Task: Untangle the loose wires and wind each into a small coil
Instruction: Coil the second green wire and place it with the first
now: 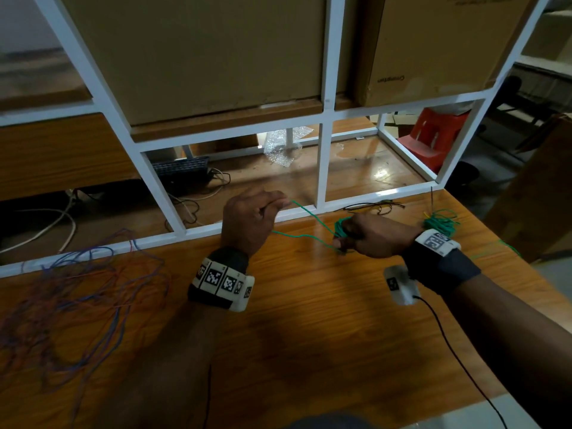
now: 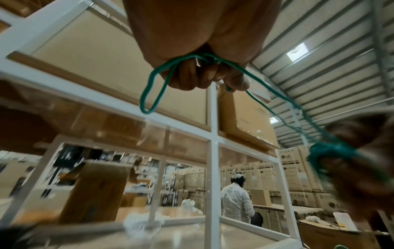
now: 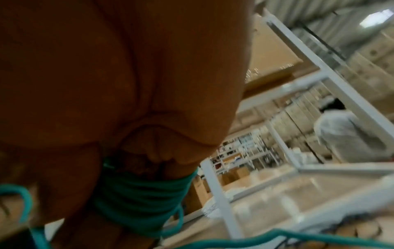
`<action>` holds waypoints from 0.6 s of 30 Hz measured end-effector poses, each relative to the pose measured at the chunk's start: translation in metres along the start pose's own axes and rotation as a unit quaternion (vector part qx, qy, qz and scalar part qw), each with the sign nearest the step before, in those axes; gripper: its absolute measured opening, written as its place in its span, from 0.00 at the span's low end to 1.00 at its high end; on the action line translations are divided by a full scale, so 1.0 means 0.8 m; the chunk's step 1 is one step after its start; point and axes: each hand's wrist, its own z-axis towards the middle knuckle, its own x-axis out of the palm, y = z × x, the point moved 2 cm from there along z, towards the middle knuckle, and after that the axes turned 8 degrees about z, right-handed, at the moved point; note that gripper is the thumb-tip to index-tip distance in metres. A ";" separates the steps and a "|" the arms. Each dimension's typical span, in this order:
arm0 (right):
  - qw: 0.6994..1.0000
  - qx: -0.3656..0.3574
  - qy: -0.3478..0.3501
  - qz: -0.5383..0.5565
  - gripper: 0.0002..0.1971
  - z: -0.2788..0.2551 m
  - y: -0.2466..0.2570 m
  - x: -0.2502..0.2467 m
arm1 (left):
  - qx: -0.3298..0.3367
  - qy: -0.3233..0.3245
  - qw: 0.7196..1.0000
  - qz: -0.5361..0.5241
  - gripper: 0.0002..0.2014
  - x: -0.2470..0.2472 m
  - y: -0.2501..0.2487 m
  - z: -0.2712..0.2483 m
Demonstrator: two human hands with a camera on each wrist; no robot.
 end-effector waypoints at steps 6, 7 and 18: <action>0.940 -0.074 0.007 0.333 0.13 -0.021 0.027 -0.005 | -0.119 0.023 0.991 -0.063 0.05 0.007 0.044 -0.005; 0.948 -0.068 -0.035 0.308 0.13 -0.021 0.026 -0.009 | -0.132 0.019 0.988 -0.076 0.05 0.009 0.047 -0.007; 0.648 -0.109 0.161 0.736 0.08 -0.025 0.066 0.029 | -0.170 0.050 0.972 -0.157 0.04 0.044 0.030 -0.045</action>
